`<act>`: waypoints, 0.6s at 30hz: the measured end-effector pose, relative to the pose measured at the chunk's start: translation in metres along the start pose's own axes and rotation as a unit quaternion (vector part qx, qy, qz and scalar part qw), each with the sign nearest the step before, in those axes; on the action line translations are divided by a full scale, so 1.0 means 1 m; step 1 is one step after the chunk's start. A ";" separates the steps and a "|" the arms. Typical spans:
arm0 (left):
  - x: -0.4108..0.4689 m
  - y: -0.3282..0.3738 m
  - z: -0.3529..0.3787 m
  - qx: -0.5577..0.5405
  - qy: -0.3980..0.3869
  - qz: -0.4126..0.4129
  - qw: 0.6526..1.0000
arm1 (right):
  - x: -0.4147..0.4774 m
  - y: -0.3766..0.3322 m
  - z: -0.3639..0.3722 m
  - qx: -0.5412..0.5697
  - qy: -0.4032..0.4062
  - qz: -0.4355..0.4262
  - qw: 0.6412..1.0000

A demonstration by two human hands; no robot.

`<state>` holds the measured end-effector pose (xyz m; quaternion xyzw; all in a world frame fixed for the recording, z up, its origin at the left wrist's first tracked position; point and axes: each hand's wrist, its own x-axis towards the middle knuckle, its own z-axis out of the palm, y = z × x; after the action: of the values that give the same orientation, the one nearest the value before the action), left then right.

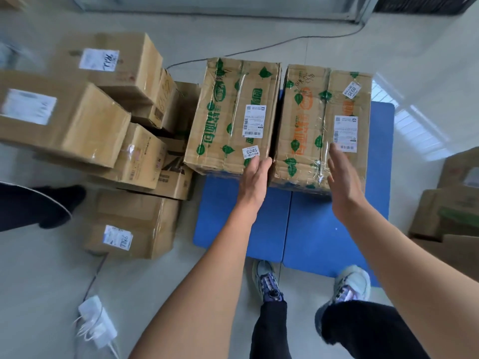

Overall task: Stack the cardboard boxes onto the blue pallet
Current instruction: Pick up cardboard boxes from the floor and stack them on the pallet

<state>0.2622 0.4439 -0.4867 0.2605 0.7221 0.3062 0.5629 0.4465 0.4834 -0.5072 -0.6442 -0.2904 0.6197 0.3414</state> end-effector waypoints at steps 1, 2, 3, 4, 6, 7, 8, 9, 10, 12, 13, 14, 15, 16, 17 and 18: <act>-0.007 -0.003 -0.006 -0.004 0.005 0.004 1.000 | -0.008 0.000 0.006 -0.004 -0.009 -0.003 1.000; -0.013 -0.007 -0.012 -0.011 0.003 0.006 1.000 | -0.017 0.000 0.013 -0.008 -0.020 -0.007 1.000; -0.018 -0.012 -0.017 -0.021 0.001 0.005 1.000 | -0.026 0.000 0.019 -0.012 -0.032 -0.009 0.999; -0.025 -0.015 -0.023 -0.023 0.004 -0.001 1.000 | -0.035 0.000 0.026 -0.015 -0.044 -0.009 0.999; -0.041 -0.017 -0.037 -0.034 0.019 -0.005 0.999 | -0.051 0.002 0.041 -0.024 -0.064 -0.009 0.998; -0.049 -0.019 -0.045 -0.042 0.028 0.000 0.999 | -0.060 0.004 0.049 -0.029 -0.075 -0.008 0.997; -0.057 -0.020 -0.053 -0.049 0.035 0.003 0.998 | -0.069 0.005 0.057 -0.030 -0.089 -0.005 0.996; -0.066 -0.021 -0.060 -0.058 0.045 0.003 0.997 | -0.079 0.007 0.065 -0.028 -0.103 -0.003 0.994; -0.075 -0.024 -0.067 -0.068 0.053 -0.001 0.996 | -0.089 0.008 0.072 -0.025 -0.116 -0.003 0.993; -0.096 -0.029 -0.080 -0.085 0.073 0.001 0.994 | -0.111 0.010 0.085 -0.026 -0.140 -0.011 0.990; -0.107 -0.031 -0.086 -0.092 0.083 0.006 0.992 | -0.123 0.011 0.090 -0.029 -0.152 -0.015 0.988; -0.118 -0.032 -0.092 -0.097 0.093 0.010 0.991 | -0.135 0.011 0.096 -0.032 -0.166 -0.018 0.986; -0.129 -0.033 -0.098 -0.098 0.103 0.015 0.990 | -0.147 0.010 0.101 -0.035 -0.180 -0.020 0.983; -0.141 -0.035 -0.104 -0.098 0.111 0.021 0.989 | -0.158 0.009 0.105 -0.038 -0.194 -0.023 0.980; -0.152 -0.036 -0.110 -0.098 0.120 0.028 0.988 | -0.168 0.008 0.110 -0.040 -0.205 -0.025 0.978; -0.162 -0.036 -0.116 -0.098 0.128 0.035 0.986 | -0.178 0.006 0.114 -0.041 -0.212 -0.026 0.976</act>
<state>0.1851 0.2855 -0.3861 0.1879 0.7453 0.4256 0.4775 0.3210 0.3473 -0.4047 -0.5041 -0.3981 0.7206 0.2610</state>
